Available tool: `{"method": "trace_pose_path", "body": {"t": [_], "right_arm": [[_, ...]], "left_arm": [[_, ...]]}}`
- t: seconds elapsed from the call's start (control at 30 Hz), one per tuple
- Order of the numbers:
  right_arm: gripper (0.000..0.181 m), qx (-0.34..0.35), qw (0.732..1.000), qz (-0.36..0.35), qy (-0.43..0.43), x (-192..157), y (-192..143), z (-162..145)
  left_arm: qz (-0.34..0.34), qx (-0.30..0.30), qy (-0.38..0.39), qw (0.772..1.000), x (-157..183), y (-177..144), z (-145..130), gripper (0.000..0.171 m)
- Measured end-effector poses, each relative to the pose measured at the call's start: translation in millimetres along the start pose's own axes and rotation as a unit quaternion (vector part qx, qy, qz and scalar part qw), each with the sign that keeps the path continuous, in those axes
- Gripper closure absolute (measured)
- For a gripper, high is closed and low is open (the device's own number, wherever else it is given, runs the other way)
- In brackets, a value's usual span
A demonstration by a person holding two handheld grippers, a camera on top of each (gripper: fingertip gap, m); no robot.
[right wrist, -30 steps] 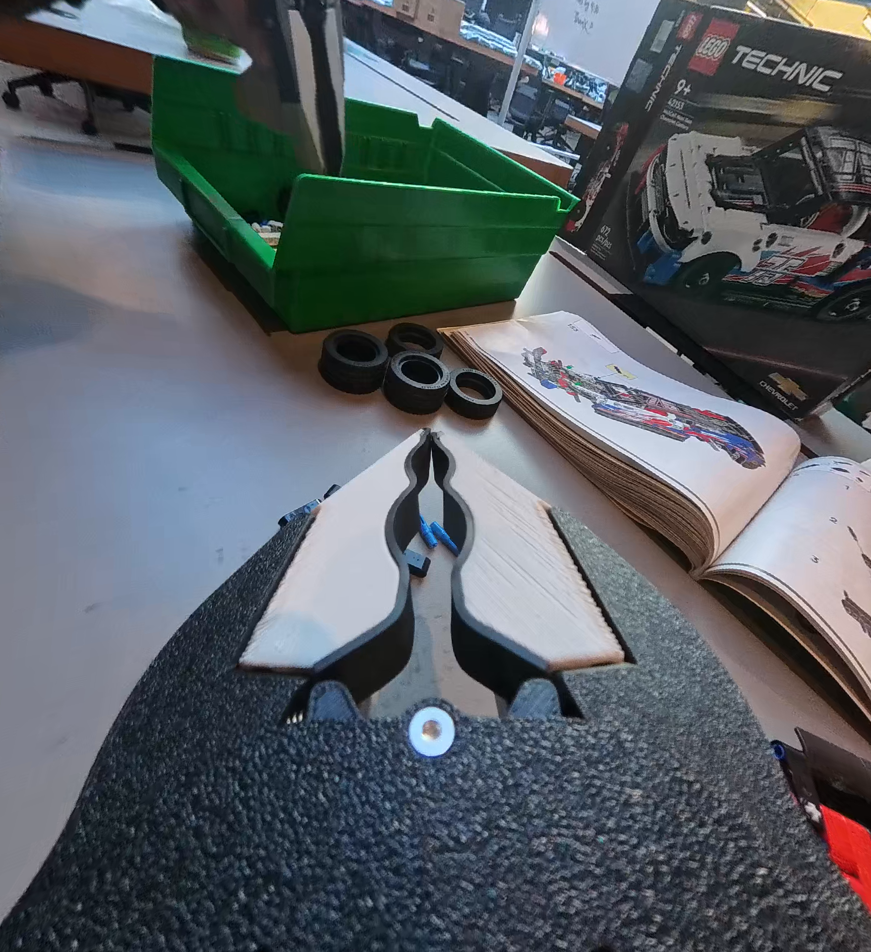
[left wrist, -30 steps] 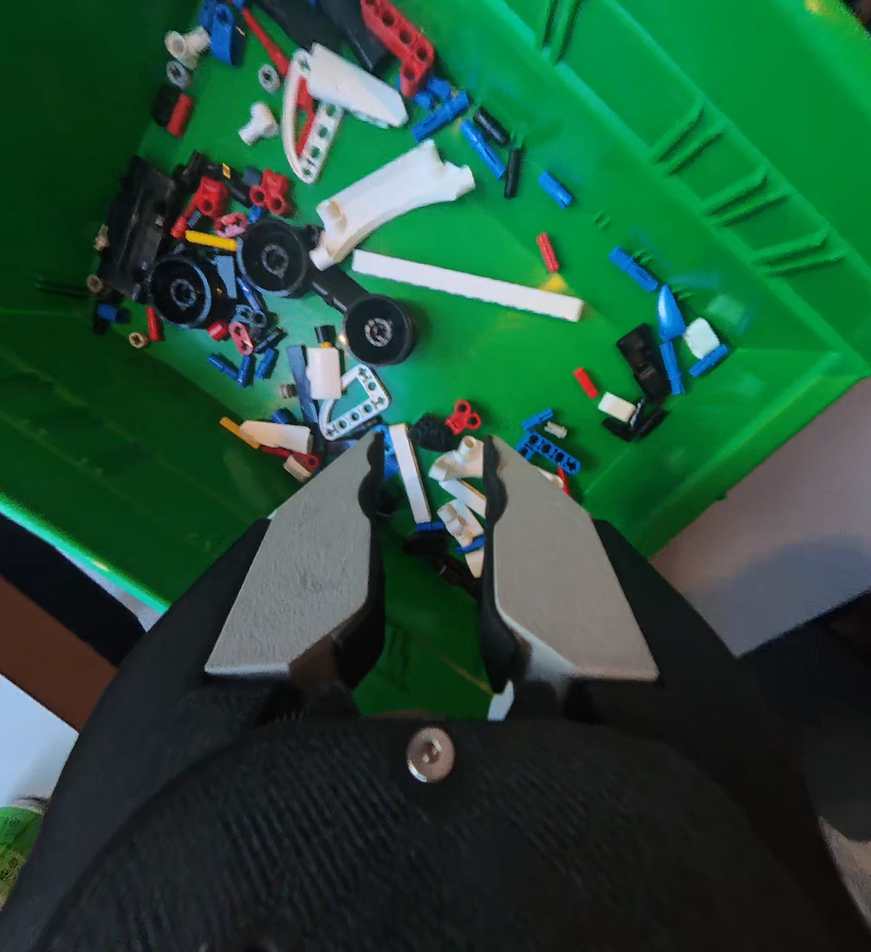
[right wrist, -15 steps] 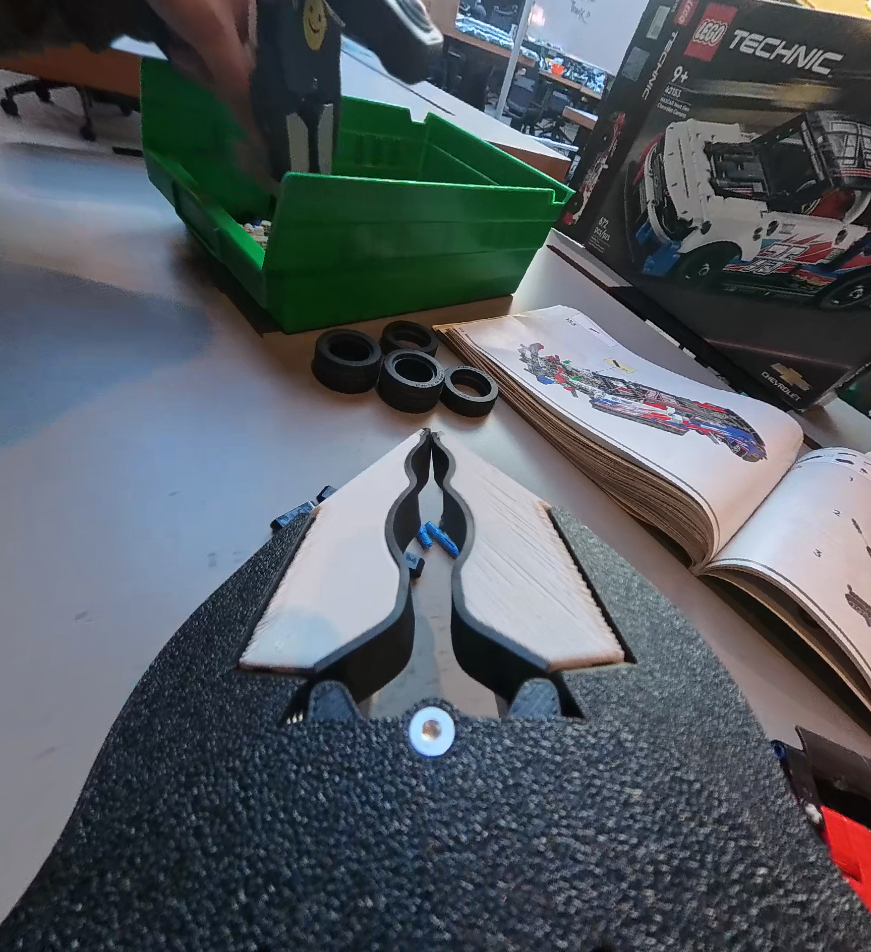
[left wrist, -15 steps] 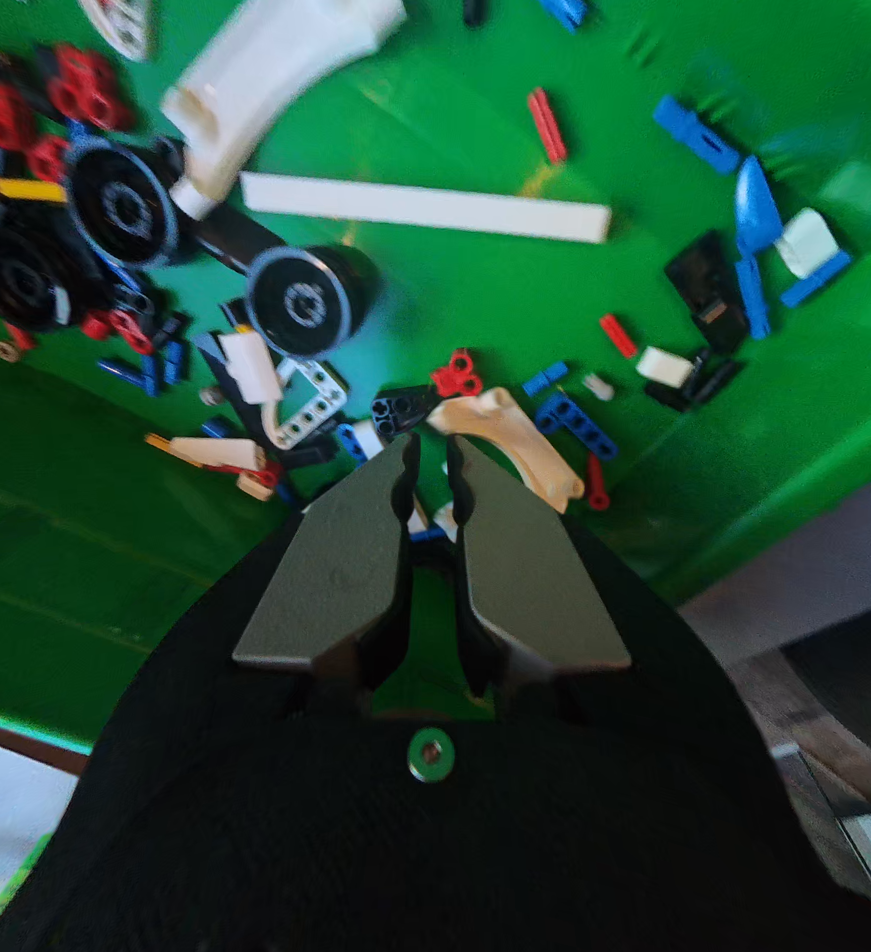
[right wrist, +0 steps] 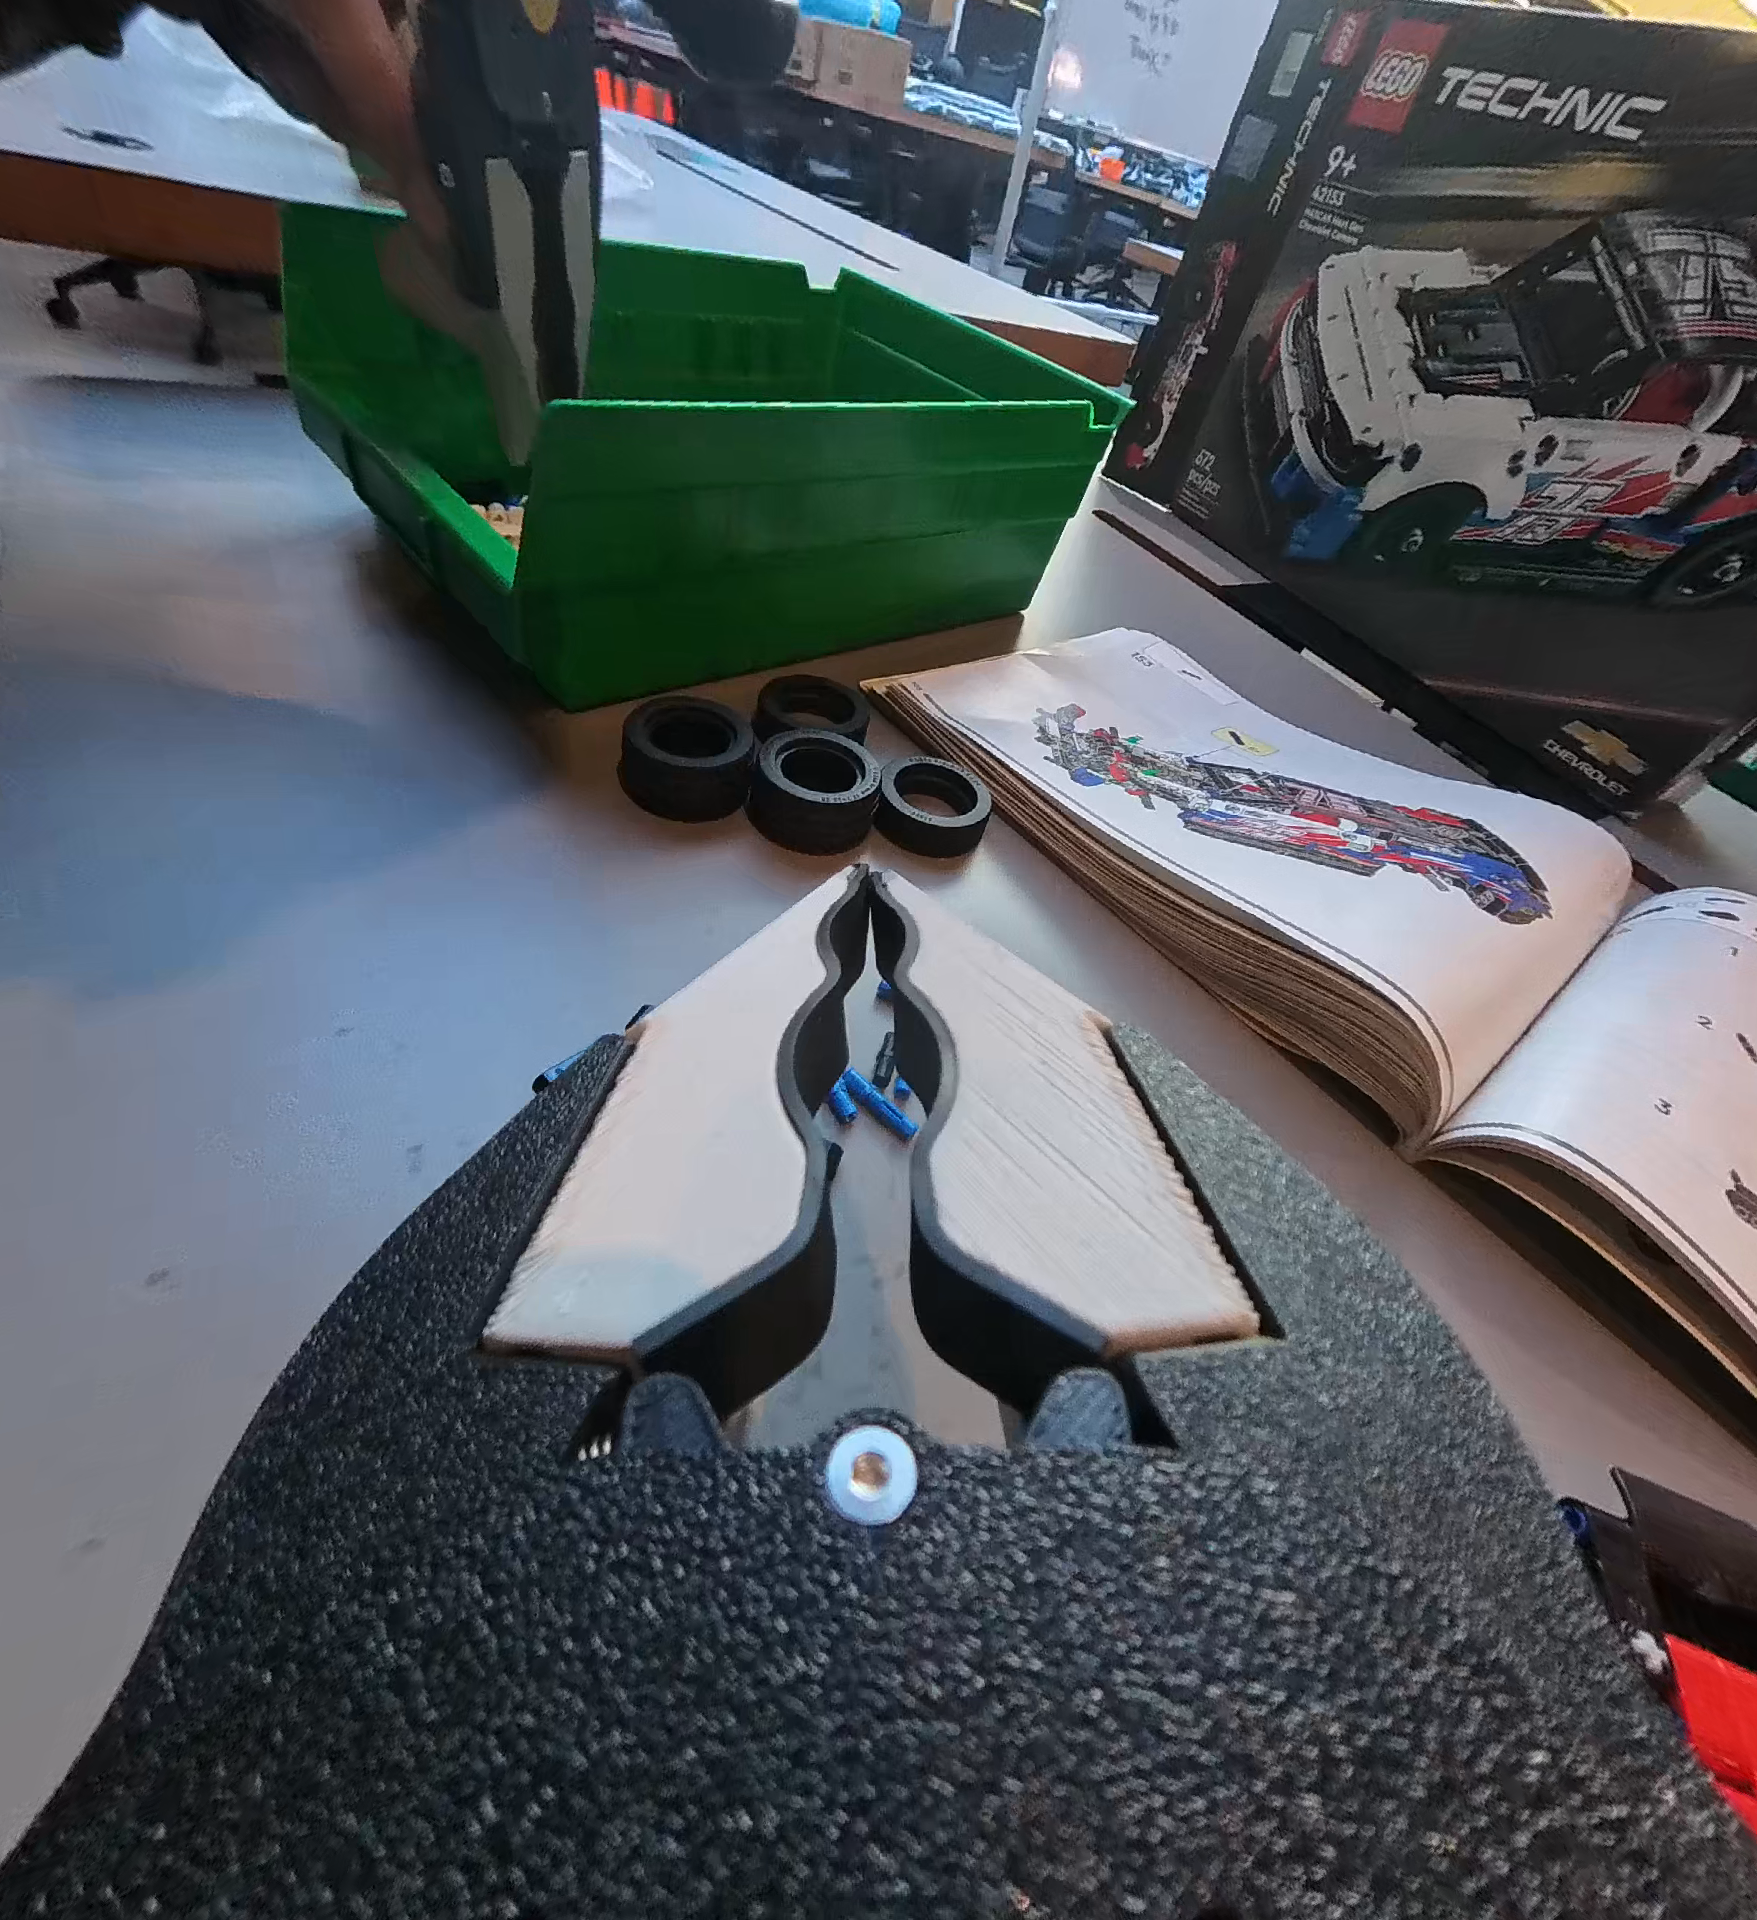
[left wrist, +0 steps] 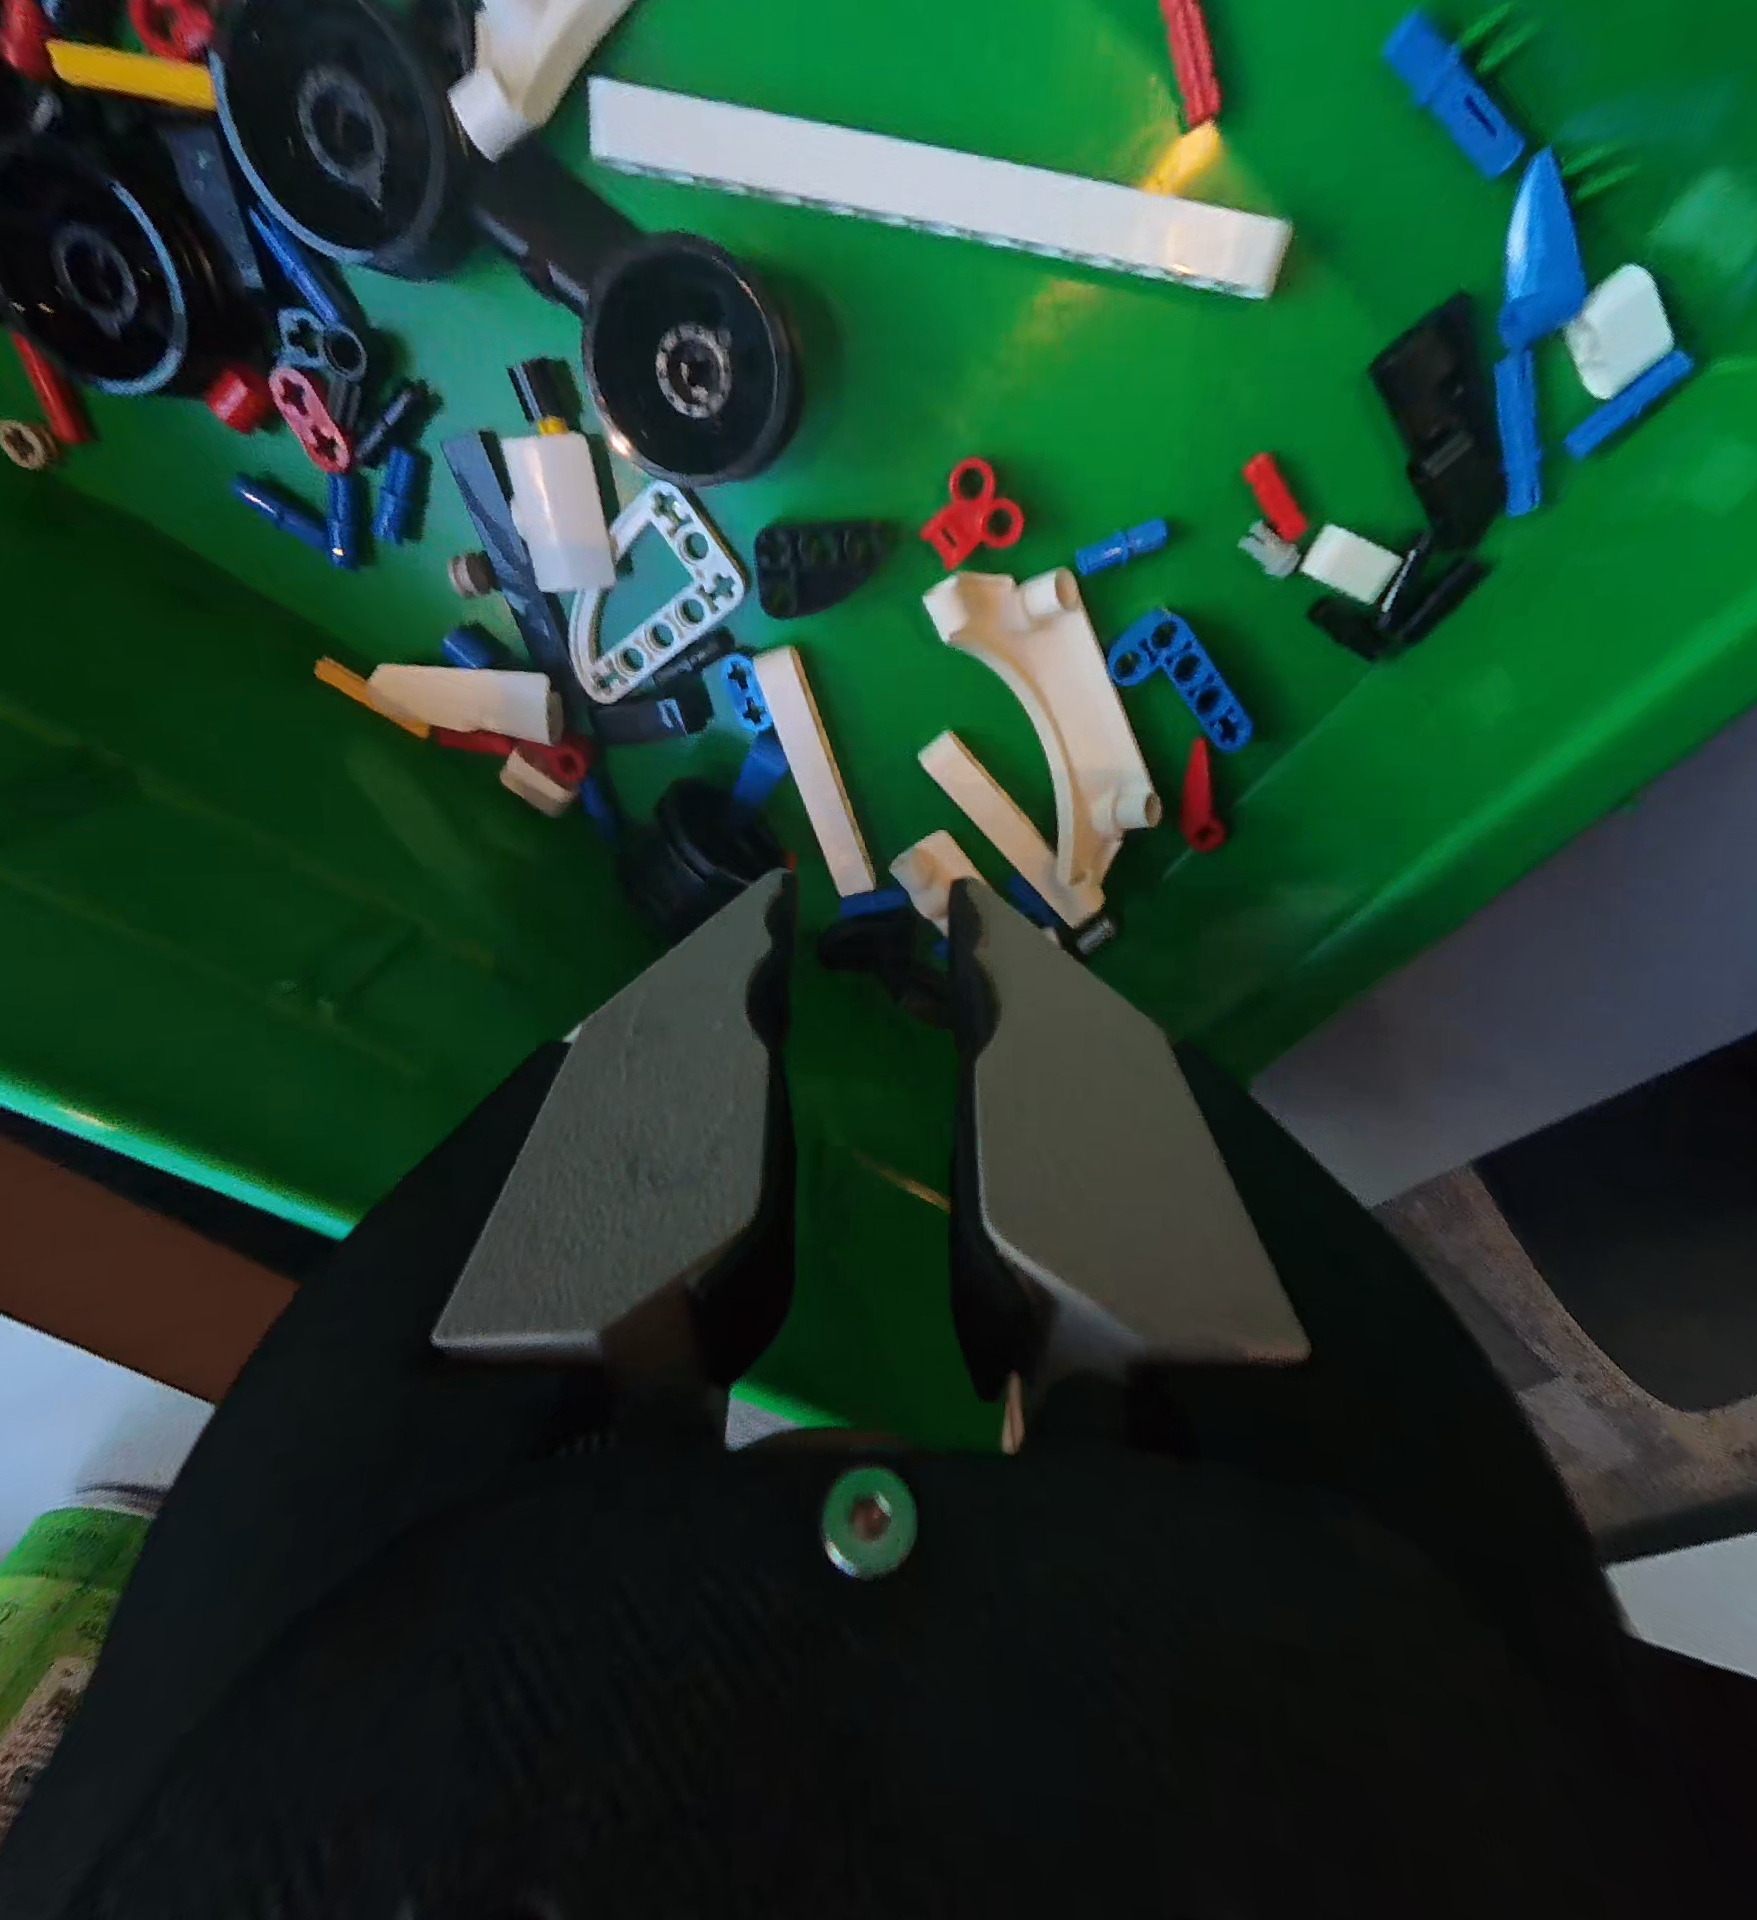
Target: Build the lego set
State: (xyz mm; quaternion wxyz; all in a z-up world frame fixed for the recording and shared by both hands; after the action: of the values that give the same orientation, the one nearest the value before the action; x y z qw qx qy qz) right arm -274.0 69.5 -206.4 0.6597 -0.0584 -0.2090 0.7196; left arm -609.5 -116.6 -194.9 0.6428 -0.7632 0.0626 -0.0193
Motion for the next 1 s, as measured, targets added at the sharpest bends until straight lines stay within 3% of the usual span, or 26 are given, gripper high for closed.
{"method": "trace_pose_path", "body": {"t": [0.17, 0.27, 0.37, 0.67, 0.8, 0.9, 1.0], "right_arm": [[0.181, -0.001, 1.0, 0.002, 0.0, 0, 1, 0], [0.181, 0.003, 1.0, -0.001, -0.003, 0, 0, 0], [0.181, 0.005, 1.0, -0.001, -0.001, 0, 0, 0], [0.181, 0.002, 1.0, -0.002, -0.003, -1, 1, 0], [0.181, 0.001, 1.0, -0.005, -0.007, -1, 1, 0], [0.181, 0.001, 1.0, -0.006, -0.008, -2, 1, 0], [0.181, 0.0, 1.0, -0.005, -0.01, -2, 1, 0]], "left_arm": [[-0.016, -0.071, 0.022, 0.997, 8, 24, 2, 0.133], [-0.027, -0.051, 0.028, 0.998, 12, 24, 12, 0.127], [0.008, -0.03, 0.031, 0.999, 5, 26, 24, 0.134], [0.027, 0.16, -0.085, 0.983, -57, -36, 52, 0.132], [0.087, 0.196, -0.165, 0.963, -90, -48, 69, 0.14], [0.079, 0.179, -0.17, 0.966, -98, -41, 86, 0.147], [0.068, 0.15, -0.158, 0.974, -102, -33, 98, 0.167]]}}
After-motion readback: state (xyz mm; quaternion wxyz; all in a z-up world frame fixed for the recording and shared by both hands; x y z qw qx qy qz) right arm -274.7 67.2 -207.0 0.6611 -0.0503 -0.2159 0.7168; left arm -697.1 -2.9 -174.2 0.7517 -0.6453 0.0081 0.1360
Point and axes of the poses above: each gripper's, where its closed fingertips meet, y out along the fingers, z out of its top, x = y × z across the jaws, the point moved 7 cm from there along -y, back along the fingers, and after that the axes turned 9 degrees about -x, right-handed, at the moved point
